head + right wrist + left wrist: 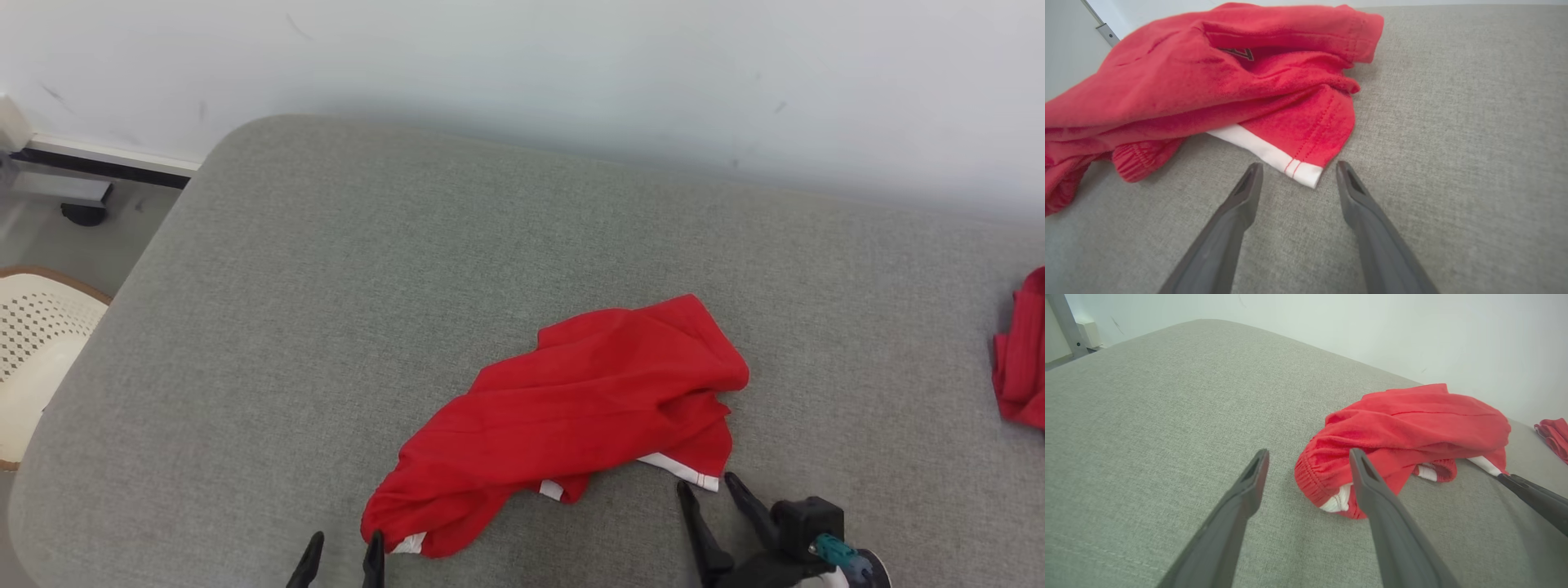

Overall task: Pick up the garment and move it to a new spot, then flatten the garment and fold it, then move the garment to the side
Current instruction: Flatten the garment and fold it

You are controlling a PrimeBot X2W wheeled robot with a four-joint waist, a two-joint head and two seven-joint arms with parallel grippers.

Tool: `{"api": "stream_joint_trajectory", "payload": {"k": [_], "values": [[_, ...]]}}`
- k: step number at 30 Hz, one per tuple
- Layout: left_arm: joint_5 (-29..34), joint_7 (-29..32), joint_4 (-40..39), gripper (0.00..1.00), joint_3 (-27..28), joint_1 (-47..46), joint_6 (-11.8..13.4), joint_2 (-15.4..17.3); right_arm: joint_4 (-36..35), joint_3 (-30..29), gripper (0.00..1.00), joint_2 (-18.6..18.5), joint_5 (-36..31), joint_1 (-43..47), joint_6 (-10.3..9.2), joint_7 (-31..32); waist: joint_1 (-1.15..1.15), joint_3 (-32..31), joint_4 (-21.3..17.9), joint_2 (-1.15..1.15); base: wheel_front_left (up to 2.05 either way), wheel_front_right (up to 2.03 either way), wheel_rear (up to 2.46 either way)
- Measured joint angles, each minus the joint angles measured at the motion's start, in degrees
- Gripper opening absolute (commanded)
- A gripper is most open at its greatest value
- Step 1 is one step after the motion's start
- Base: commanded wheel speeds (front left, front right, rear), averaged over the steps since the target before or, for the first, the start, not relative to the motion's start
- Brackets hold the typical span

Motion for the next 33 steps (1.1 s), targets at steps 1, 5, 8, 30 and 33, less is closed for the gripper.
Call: {"api": "stream_joint_trajectory", "payload": {"k": [1,5,8,30,33], "values": [[0.26,0.00,-0.13,1.00,0.49,0.01,0.00,-0.30,1.01,0.12,0.62,0.04,-0.01,-0.63,0.00,0.00,0.00,-0.12,0.10,0.00,0.00,0.00,0.00],[1.01,0.00,-0.24,1.00,1.64,0.01,0.00,-0.91,2.30,-0.07,0.00,0.13,-0.47,-2.29,0.00,0.01,0.00,-0.34,-0.02,0.00,0.00,0.00,0.00],[1.35,0.00,-0.23,1.00,2.36,-0.05,0.00,-1.20,2.07,-0.13,0.00,0.13,-0.81,-2.26,0.00,0.02,0.00,-0.49,-0.54,0.00,0.00,0.00,0.00],[0.30,0.00,-0.13,1.00,6.98,1.03,0.00,-1.77,-27.44,-2.03,0.00,-9.48,4.00,20.02,0.00,0.01,0.00,-1.26,-9.10,0.00,0.00,0.00,0.00],[-0.27,0.00,-0.37,1.00,7.05,0.97,0.00,-1.77,-25.87,-1.79,0.00,-10.43,3.56,20.53,0.00,0.02,0.00,-0.78,-9.55,0.00,0.00,0.00,0.00]]}}
